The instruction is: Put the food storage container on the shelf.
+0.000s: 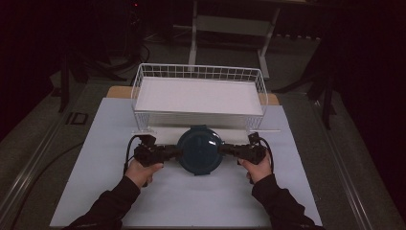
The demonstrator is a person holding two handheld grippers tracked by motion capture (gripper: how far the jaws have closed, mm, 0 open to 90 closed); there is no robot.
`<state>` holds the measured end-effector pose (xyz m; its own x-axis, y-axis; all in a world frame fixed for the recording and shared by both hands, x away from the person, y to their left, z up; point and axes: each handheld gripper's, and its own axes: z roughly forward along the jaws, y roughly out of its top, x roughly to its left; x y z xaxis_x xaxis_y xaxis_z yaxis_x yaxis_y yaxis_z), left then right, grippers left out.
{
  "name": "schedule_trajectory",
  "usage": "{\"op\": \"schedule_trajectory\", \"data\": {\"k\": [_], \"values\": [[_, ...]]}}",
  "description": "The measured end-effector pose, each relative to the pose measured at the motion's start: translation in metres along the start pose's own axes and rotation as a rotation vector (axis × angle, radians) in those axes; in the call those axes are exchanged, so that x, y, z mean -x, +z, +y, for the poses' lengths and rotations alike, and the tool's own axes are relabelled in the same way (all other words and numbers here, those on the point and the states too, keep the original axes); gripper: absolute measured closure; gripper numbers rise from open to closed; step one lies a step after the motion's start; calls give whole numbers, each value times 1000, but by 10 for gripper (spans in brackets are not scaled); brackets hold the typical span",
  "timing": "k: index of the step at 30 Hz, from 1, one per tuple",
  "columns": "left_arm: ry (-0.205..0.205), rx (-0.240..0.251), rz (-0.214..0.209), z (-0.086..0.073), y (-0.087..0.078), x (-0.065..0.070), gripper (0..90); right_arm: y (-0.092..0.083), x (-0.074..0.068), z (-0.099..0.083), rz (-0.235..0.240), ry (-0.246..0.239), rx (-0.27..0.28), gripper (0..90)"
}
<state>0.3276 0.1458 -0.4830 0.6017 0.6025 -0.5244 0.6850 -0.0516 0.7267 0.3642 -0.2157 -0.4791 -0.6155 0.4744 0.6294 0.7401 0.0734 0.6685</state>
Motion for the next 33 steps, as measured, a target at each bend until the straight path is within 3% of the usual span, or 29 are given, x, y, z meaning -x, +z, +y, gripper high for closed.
{"op": "schedule_trajectory", "data": {"k": [14, 21, 28, 31, 33], "values": [[41, 23, 29, 7, 15, -29, 554, 21, 23, 1, -28, -15, 49, 565], [37, 36, 55, 10, 23, -33, 552, 26, 31, 3, -74, -27, 61, 560], [24, 60, 54, 11, 27, -37, 550, 26, 34, 5, -79, -6, 67, 560], [30, 88, 48, 10, 29, -38, 545, 26, 36, 4, -74, 13, 73, 556], [28, 108, 43, 9, 31, -40, 542, 27, 39, 4, -89, -5, 88, 552]]}}
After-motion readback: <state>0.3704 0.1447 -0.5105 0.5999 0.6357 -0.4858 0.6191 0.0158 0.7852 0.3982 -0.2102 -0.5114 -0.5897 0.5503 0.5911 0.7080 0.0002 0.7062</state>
